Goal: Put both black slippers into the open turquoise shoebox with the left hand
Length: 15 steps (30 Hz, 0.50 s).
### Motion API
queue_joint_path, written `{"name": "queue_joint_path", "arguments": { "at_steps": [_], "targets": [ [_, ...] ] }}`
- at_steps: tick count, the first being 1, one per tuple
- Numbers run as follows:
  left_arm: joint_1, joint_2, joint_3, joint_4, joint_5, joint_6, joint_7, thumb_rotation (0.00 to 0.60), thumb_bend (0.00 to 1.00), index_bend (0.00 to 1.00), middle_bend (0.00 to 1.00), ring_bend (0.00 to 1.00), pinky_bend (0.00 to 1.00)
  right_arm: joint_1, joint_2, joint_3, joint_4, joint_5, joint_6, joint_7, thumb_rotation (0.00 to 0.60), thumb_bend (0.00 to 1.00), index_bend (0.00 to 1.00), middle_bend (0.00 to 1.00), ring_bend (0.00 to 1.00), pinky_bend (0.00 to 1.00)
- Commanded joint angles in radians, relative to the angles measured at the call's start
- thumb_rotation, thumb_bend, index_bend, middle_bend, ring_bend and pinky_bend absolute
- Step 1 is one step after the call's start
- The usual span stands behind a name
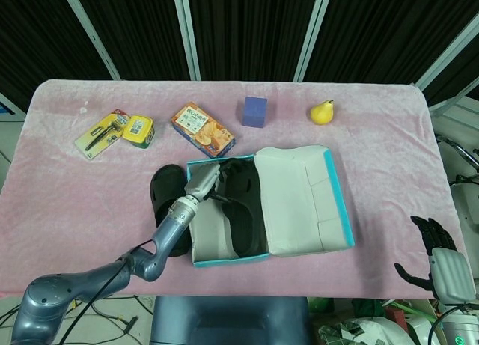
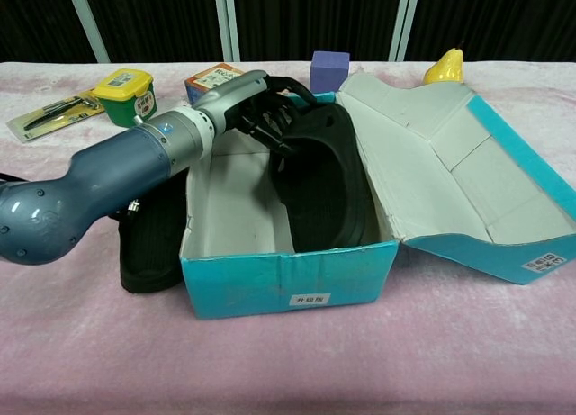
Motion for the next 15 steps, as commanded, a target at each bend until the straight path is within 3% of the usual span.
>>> {"name": "queue_joint_path", "arguments": {
  "at_steps": [1, 6, 11, 15],
  "targets": [
    [-0.012, 0.037, 0.000, -0.040, -0.029, -0.050, 0.048, 0.546, 0.00, 0.09, 0.23, 0.18, 0.28, -0.002, -0.001, -0.001, 0.003, 0.001, 0.000, 0.003, 0.600, 0.13, 0.12, 0.10, 0.00, 0.10],
    [-0.011, 0.071, 0.003, -0.080, -0.053, -0.065, 0.111, 0.385, 0.00, 0.02, 0.15, 0.07, 0.17, -0.005, -0.004, -0.002, 0.009, 0.001, 0.003, 0.010, 0.600, 0.13, 0.12, 0.10, 0.00, 0.10],
    [0.000, 0.097, 0.014, -0.115, -0.054, -0.040, 0.164, 0.326, 0.00, 0.00, 0.05, 0.00, 0.08, -0.003, -0.005, -0.001, 0.012, -0.003, 0.003, 0.011, 0.600, 0.13, 0.12, 0.10, 0.00, 0.10],
    [0.004, 0.126, 0.030, -0.150, -0.049, -0.040, 0.203, 0.318, 0.00, 0.00, 0.00, 0.00, 0.00, -0.002, -0.004, 0.000, 0.010, -0.005, 0.002, 0.009, 0.600, 0.13, 0.12, 0.10, 0.00, 0.10]
  ]
}}
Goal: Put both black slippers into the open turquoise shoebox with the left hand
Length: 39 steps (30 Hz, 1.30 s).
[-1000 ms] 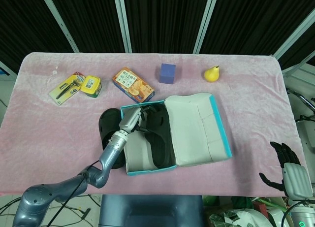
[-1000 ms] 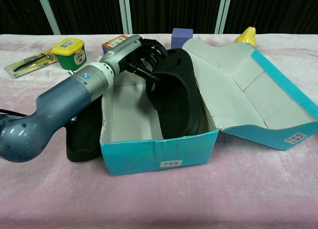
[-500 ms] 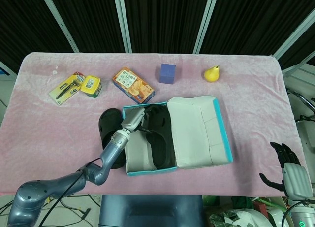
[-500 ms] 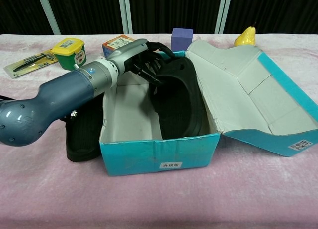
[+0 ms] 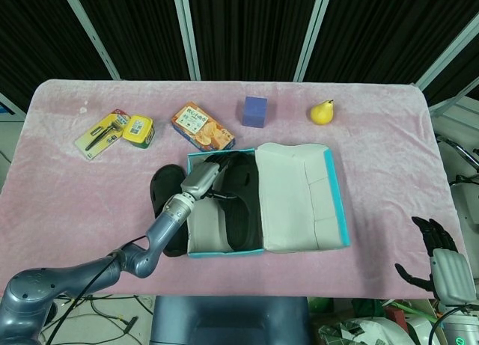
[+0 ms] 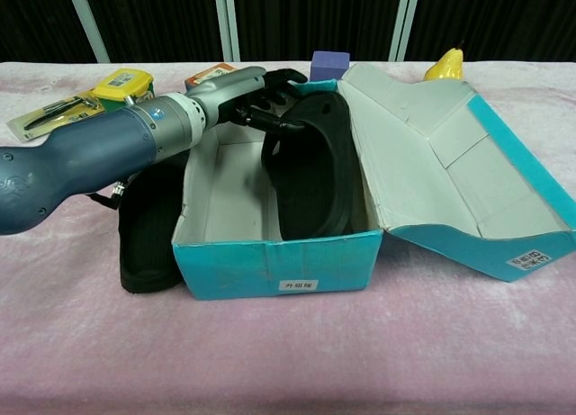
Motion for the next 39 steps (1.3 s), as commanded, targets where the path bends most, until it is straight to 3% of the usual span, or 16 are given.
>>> {"name": "queue_joint_path", "arguments": {
  "at_steps": [1, 14, 21, 22, 25, 27, 29, 32, 39],
  "targets": [
    [0.005, 0.030, 0.014, -0.035, 0.002, 0.001, 0.037, 0.318, 0.00, 0.00, 0.00, 0.00, 0.00, 0.000, 0.001, 0.000, -0.001, -0.001, 0.000, -0.001, 0.600, 0.13, 0.12, 0.10, 0.00, 0.10],
    [-0.012, 0.138, 0.027, -0.177, -0.154, -0.091, 0.226, 0.324, 0.00, 0.00, 0.00, 0.00, 0.00, -0.005, 0.001, -0.001, -0.007, -0.004, 0.007, -0.008, 0.600, 0.13, 0.12, 0.10, 0.00, 0.10],
    [-0.011, 0.166, 0.017, -0.248, -0.203, -0.056, 0.273, 0.325, 0.00, 0.00, 0.00, 0.00, 0.00, -0.004, 0.002, 0.000, -0.009, -0.003, 0.005, -0.008, 0.600, 0.13, 0.12, 0.10, 0.00, 0.10],
    [-0.008, 0.173, 0.016, -0.263, -0.201, -0.045, 0.277, 0.309, 0.00, 0.00, 0.00, 0.00, 0.00, -0.003, 0.002, 0.000, -0.008, -0.003, 0.004, -0.008, 0.600, 0.13, 0.12, 0.10, 0.00, 0.10],
    [0.008, 0.187, 0.008, -0.306, -0.176, 0.018, 0.282, 0.172, 0.00, 0.01, 0.02, 0.00, 0.00, -0.001, 0.000, 0.001, -0.006, -0.004, 0.000, -0.006, 0.600, 0.13, 0.12, 0.10, 0.00, 0.10],
    [0.026, 0.187, 0.004, -0.329, -0.146, 0.078, 0.275, 0.059, 0.00, 0.08, 0.12, 0.03, 0.00, 0.001, 0.000, 0.001, -0.004, -0.003, -0.003, -0.004, 0.600, 0.13, 0.12, 0.10, 0.00, 0.10],
    [0.038, 0.186, 0.006, -0.336, -0.116, 0.126, 0.284, 0.006, 0.00, 0.14, 0.19, 0.08, 0.00, 0.002, 0.000, 0.002, -0.001, -0.003, -0.005, -0.002, 0.600, 0.13, 0.12, 0.10, 0.00, 0.10],
    [0.049, 0.178, 0.017, -0.337, -0.077, 0.182, 0.302, 0.000, 0.00, 0.17, 0.24, 0.09, 0.01, 0.005, -0.002, 0.002, 0.003, -0.003, -0.008, 0.001, 0.600, 0.13, 0.12, 0.10, 0.00, 0.10],
    [0.032, 0.159, 0.030, -0.319, -0.073, 0.181, 0.361, 0.000, 0.00, 0.17, 0.25, 0.09, 0.01, 0.006, -0.006, 0.001, 0.013, -0.003, -0.012, 0.011, 0.600, 0.13, 0.12, 0.10, 0.00, 0.10]
  ]
}}
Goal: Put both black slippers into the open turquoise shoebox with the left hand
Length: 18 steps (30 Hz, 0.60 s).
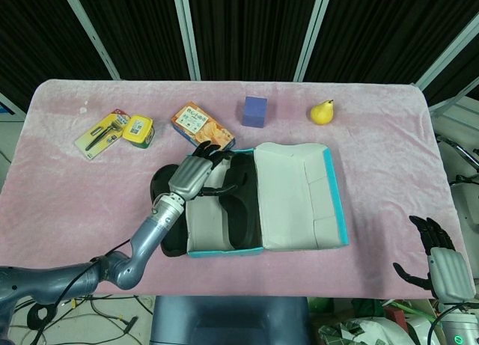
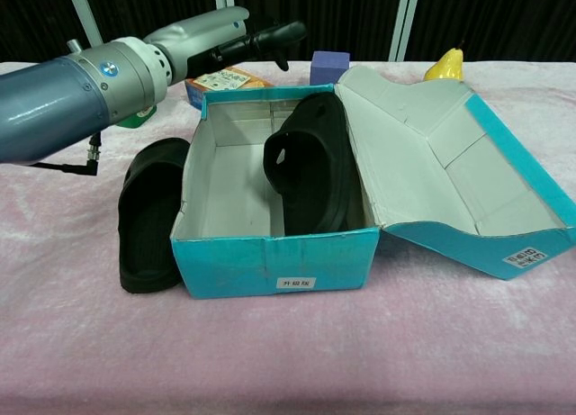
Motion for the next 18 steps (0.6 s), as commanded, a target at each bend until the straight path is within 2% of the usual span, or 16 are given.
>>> {"name": "queue_joint_path", "arguments": {
  "at_steps": [1, 9, 13, 18],
  "targets": [
    [-0.012, -0.013, 0.003, 0.010, -0.007, -0.008, 0.023, 0.000, 0.00, 0.17, 0.25, 0.09, 0.01, -0.001, 0.000, 0.000, 0.003, 0.001, 0.000, 0.003, 0.600, 0.13, 0.12, 0.10, 0.00, 0.10],
    [-0.065, -0.039, -0.014, 0.030, -0.089, -0.085, 0.095, 0.000, 0.00, 0.21, 0.26, 0.09, 0.04, -0.007, 0.000, -0.001, 0.010, 0.006, 0.005, 0.014, 0.600, 0.13, 0.12, 0.10, 0.00, 0.10],
    [-0.072, -0.051, -0.012, 0.011, -0.071, -0.080, 0.088, 0.000, 0.00, 0.25, 0.26, 0.09, 0.05, -0.011, -0.002, -0.002, 0.016, 0.011, 0.005, 0.021, 0.600, 0.13, 0.12, 0.10, 0.00, 0.10],
    [-0.066, -0.043, 0.017, -0.015, -0.042, -0.051, 0.133, 0.000, 0.08, 0.30, 0.25, 0.10, 0.09, -0.012, -0.003, -0.001, 0.021, 0.012, 0.007, 0.027, 0.600, 0.13, 0.12, 0.10, 0.00, 0.10]
  ]
}}
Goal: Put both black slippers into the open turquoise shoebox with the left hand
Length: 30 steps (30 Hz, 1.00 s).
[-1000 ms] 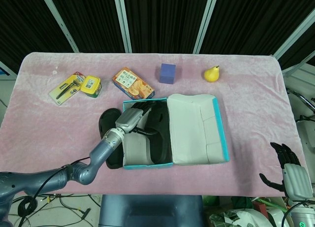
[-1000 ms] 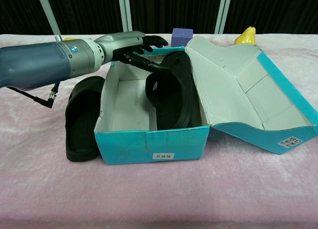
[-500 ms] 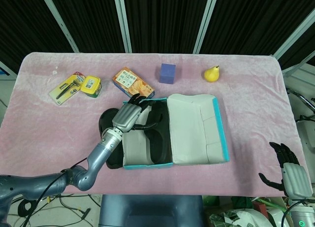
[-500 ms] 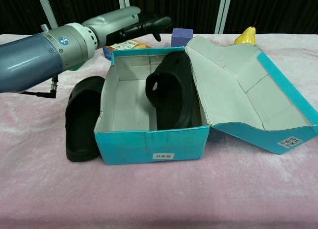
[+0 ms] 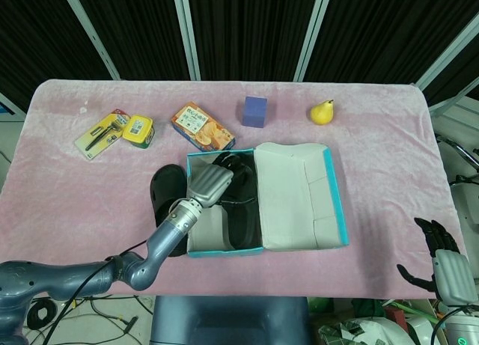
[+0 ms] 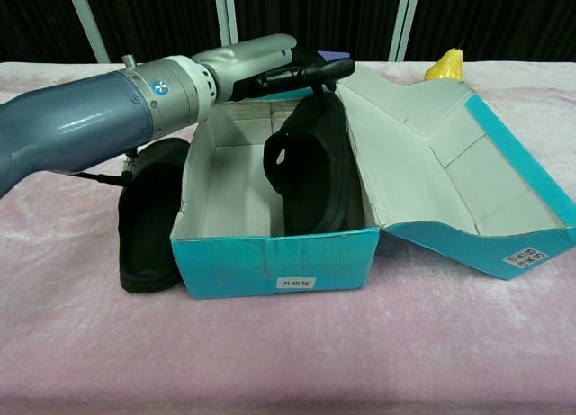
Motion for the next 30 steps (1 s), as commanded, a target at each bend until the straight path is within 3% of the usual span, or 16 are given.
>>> {"name": "queue_joint_path", "arguments": {
  "at_steps": [1, 11, 30],
  "targets": [
    [0.007, 0.005, 0.020, -0.021, 0.013, 0.030, 0.038, 0.000, 0.08, 0.31, 0.25, 0.11, 0.09, 0.000, -0.001, 0.000, 0.002, 0.000, -0.001, 0.001, 0.600, 0.13, 0.12, 0.10, 0.00, 0.10],
    [0.014, -0.001, 0.036, -0.016, 0.017, 0.067, 0.097, 0.000, 0.04, 0.41, 0.29, 0.15, 0.13, 0.002, -0.002, 0.001, 0.000, -0.001, -0.004, -0.003, 0.600, 0.13, 0.12, 0.10, 0.00, 0.10],
    [0.011, -0.056, 0.070, 0.069, -0.019, 0.047, 0.167, 0.000, 0.04, 0.37, 0.29, 0.15, 0.13, -0.001, -0.001, 0.001, -0.002, 0.001, -0.002, -0.003, 0.600, 0.13, 0.12, 0.10, 0.00, 0.10]
  ]
}}
